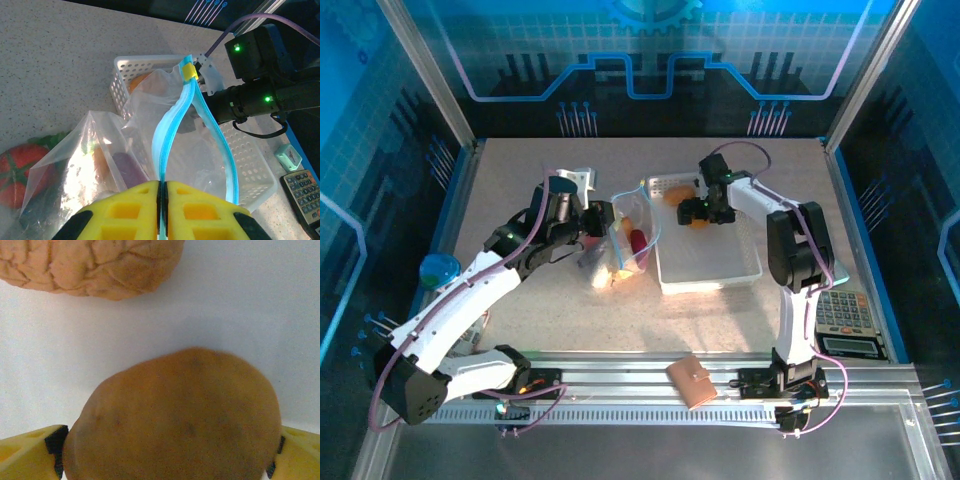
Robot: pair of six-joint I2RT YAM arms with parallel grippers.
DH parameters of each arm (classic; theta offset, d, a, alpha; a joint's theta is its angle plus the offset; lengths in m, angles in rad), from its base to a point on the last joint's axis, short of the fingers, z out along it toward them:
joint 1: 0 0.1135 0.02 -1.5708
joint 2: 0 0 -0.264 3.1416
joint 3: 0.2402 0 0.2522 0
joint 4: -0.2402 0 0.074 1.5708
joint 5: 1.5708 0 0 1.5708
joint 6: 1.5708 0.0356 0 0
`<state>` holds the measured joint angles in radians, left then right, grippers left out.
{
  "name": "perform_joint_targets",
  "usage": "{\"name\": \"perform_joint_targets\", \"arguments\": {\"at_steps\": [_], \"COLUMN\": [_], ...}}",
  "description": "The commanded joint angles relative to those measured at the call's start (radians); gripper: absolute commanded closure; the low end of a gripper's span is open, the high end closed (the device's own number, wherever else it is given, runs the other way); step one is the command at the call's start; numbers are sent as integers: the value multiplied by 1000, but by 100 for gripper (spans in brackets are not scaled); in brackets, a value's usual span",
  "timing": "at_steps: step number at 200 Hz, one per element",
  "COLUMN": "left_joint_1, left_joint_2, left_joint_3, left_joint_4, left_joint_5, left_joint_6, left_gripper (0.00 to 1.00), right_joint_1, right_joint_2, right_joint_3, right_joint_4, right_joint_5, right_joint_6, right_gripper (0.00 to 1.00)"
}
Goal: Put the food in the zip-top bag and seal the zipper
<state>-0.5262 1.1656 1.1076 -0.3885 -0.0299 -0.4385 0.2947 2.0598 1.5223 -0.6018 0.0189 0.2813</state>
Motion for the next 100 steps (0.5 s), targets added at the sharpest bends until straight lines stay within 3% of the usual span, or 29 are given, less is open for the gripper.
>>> {"name": "perform_joint_targets", "arguments": {"at_steps": [1,32,100], "left_joint_1": [12,12,13], "left_joint_2": [-19,-19,-26], "left_joint_3": [1,0,-4], "left_joint_4": [-3,-4,-7], "left_joint_5": [-6,-5,-8], "left_joint_6": [9,10,10], "left_gripper": [87,87,87], "right_joint_1": [10,12,10], "right_joint_2": [13,0,48], "right_joint_3": [33,19,76], "right_joint_4": [-15,11,2], "right_joint_5": [-7,-3,1], "right_joint_6": [16,14,21], "right_gripper": [6,16,15]}}
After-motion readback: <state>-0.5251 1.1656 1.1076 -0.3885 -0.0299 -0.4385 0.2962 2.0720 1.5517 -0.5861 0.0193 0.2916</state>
